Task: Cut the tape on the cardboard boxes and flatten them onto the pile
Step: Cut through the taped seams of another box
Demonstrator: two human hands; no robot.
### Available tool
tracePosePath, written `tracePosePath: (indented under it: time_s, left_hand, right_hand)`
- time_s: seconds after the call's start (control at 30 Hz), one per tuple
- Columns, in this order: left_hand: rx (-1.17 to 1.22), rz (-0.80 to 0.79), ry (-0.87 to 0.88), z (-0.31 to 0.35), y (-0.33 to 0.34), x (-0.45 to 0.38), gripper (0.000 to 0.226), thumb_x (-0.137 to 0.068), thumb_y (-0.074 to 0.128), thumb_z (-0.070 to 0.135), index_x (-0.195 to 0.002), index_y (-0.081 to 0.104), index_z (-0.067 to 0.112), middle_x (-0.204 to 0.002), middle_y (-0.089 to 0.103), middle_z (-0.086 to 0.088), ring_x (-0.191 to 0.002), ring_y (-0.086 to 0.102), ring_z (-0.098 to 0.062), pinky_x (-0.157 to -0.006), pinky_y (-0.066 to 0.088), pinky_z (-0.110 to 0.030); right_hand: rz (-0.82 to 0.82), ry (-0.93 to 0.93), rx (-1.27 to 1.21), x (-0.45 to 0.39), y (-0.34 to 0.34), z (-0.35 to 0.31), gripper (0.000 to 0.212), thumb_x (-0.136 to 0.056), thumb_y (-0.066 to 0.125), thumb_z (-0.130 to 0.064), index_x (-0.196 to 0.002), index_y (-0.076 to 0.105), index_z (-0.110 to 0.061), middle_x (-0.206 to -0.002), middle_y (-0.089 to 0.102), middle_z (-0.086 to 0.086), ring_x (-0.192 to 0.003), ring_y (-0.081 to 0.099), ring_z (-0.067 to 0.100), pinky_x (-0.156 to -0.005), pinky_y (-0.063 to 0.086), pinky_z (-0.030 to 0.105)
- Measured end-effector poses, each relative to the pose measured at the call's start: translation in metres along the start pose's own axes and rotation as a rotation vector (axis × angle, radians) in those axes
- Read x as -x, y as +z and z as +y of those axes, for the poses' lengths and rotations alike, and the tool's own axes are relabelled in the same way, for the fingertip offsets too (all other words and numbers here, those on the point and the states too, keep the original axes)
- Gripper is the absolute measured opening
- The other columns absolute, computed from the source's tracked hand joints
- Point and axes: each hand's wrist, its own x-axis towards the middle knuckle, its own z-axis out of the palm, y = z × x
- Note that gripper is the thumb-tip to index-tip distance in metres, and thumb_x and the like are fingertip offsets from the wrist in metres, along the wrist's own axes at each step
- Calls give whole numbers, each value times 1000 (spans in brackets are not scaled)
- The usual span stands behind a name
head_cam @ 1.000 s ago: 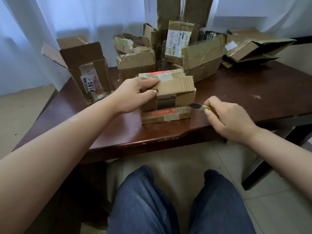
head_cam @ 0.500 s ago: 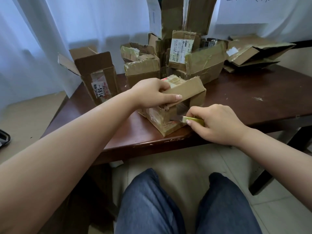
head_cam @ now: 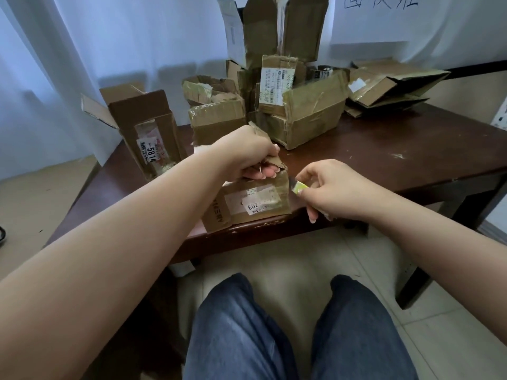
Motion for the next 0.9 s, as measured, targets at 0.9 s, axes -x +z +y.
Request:
tracePosePath:
  time_s: [0.9]
  left_hand:
    - [-162,-59,139,-15,-19,-8,30,-88,69,34,-108,67,12,-67,62,-1,-47,52,-6,-46,44,-15]
  right_hand:
    - [16,244,-263,3,-47,23,12,-98,39,-3,-99,50,-9,-68,69,19,-49,59,20,-45,47,27]
